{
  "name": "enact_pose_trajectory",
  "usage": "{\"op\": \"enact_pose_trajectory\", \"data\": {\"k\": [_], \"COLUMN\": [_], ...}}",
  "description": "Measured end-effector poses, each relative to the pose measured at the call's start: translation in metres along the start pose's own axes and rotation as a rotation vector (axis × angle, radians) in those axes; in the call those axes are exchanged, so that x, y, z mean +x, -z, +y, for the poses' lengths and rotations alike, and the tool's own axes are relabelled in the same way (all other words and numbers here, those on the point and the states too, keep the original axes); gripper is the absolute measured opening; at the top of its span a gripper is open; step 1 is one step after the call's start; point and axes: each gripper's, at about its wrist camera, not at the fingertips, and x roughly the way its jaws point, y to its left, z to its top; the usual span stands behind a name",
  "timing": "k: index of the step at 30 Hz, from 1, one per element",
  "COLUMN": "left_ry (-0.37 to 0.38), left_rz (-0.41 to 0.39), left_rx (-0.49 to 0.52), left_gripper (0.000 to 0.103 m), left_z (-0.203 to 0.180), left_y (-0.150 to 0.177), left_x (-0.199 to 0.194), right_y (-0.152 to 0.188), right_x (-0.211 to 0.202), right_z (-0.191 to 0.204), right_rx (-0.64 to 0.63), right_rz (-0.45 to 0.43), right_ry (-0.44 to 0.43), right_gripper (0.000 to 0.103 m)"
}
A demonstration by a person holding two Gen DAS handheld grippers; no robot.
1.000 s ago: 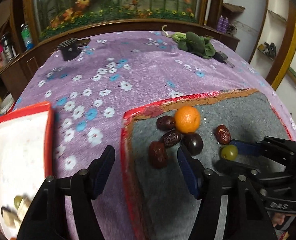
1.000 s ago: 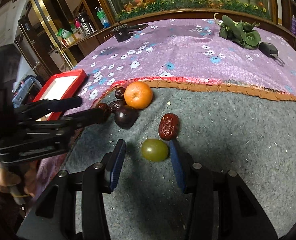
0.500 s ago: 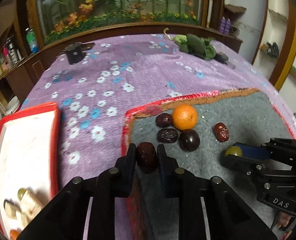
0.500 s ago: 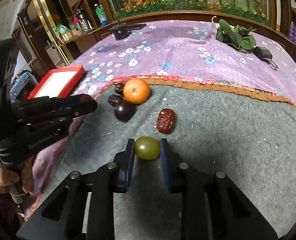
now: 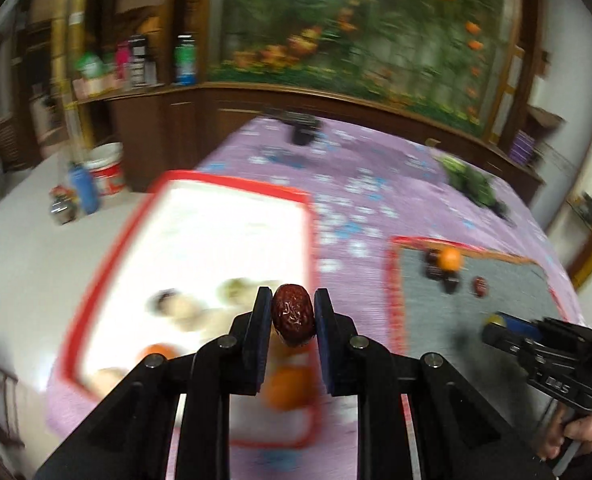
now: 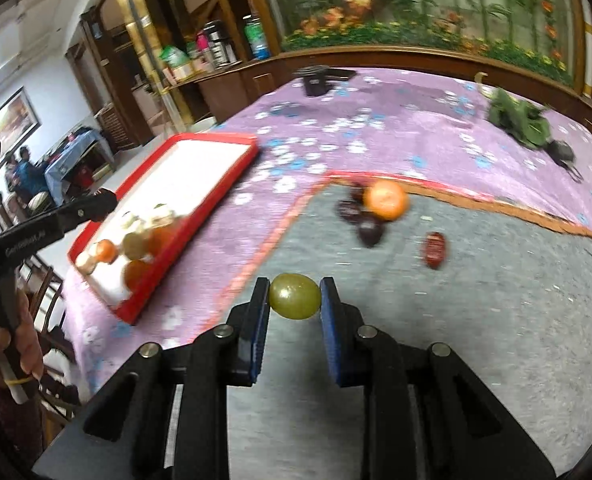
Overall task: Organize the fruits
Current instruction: 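Release the grape into the tray with the right gripper while the left gripper releases the date there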
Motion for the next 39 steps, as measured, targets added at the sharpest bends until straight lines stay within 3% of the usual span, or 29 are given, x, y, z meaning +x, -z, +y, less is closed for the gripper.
{"op": "enact_pose_trajectory", "data": {"k": [4, 9, 19, 21, 23, 24, 27, 28, 30, 33, 39], "left_ry": [-0.078, -0.105, -0.088, -0.084, -0.080, -0.077, -0.077, -0.081, -0.084, -0.085, -0.115], "left_rz": [-0.004, 0.024, 0.062, 0.069, 0.077, 0.080, 0.070, 0.060, 0.051, 0.043, 0.041], "left_rx": [-0.100, -0.149, -0.171, -0.172, -0.178, -0.182, -0.196, -0.200, -0.198, -0.201, -0.179], "left_gripper": [0.020, 0.020, 0.020, 0.020, 0.021, 0.026, 0.057, 0.061, 0.063, 0.074, 0.076], "left_z": [0.047, 0.071, 0.088, 0.090, 0.090, 0.091, 0.092, 0.092, 0.092, 0.093, 0.085], "left_y": [0.004, 0.012, 0.017, 0.017, 0.017, 0.017, 0.017, 0.017, 0.016, 0.016, 0.016], "left_x": [-0.001, 0.017, 0.041, 0.044, 0.046, 0.046, 0.043, 0.040, 0.037, 0.032, 0.022], "right_y": [-0.010, -0.026, -0.062, -0.066, -0.076, -0.083, -0.098, -0.102, -0.108, -0.111, -0.099], "right_x": [0.016, 0.047, 0.112, 0.126, 0.129, 0.133, 0.148, 0.153, 0.154, 0.140, 0.101], "right_z": [0.039, 0.083, 0.133, 0.139, 0.145, 0.147, 0.150, 0.152, 0.154, 0.154, 0.135], "right_rx": [-0.046, -0.096, -0.169, -0.186, -0.224, -0.230, -0.236, -0.245, -0.263, -0.251, -0.197], "right_rz": [0.023, 0.060, 0.132, 0.152, 0.117, 0.118, 0.135, 0.145, 0.139, 0.108, 0.042], "right_ry": [-0.069, -0.155, -0.210, -0.200, -0.157, -0.152, -0.146, -0.152, -0.145, -0.168, -0.145], "right_gripper": [0.027, 0.027, 0.027, 0.028, 0.028, 0.028, 0.028, 0.029, 0.032, 0.041, 0.043]}}
